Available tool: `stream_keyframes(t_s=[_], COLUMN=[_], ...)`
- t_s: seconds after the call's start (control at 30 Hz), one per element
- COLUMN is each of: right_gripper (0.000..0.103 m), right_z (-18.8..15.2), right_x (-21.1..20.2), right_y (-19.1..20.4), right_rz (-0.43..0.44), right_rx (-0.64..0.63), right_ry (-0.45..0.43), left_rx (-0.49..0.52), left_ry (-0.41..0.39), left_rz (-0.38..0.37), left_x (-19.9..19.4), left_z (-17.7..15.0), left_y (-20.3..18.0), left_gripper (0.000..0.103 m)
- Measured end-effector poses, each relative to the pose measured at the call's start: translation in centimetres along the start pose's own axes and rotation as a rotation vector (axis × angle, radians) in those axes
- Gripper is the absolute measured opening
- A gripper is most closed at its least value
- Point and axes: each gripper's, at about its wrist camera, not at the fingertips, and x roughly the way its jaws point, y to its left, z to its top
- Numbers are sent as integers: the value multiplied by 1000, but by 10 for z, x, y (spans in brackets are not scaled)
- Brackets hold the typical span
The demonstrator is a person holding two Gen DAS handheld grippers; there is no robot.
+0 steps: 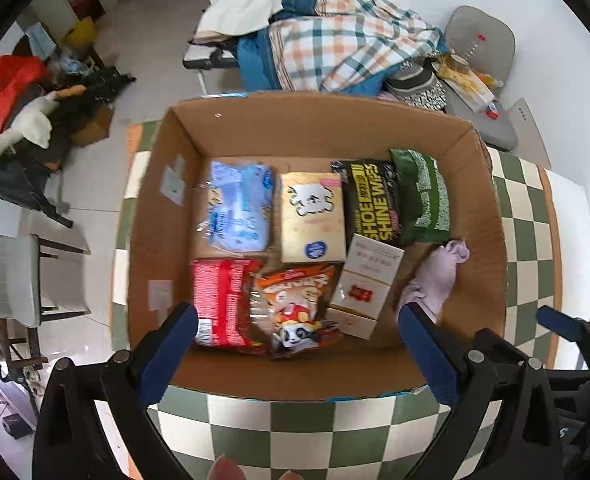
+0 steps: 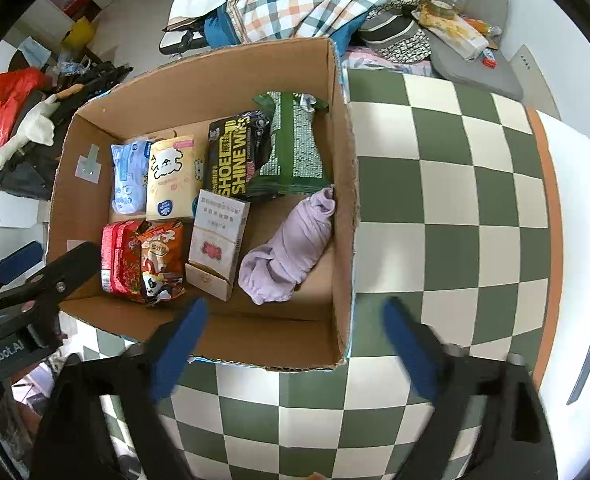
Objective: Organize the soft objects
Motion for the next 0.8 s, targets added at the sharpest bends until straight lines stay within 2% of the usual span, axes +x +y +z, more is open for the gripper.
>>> stream_keyframes(t_s=[0.4, 0.6, 0.8], right_gripper=[103, 103, 103], right_z=[-6, -28, -75], right_x=[-21, -62, -147], right_y=[-2, -1, 0], right_rz=[-52, -49, -43], right_rx=[24, 17, 10], right_ry=[-78, -152, -287], left_rx=[-12, 20, 27], left_ry=[-45, -157, -253], left_rz=[17, 72, 71], left_x=[-20, -82, -153], left_z=[-11, -35, -66], left_y=[4, -6, -10], left_gripper=[103, 103, 103])
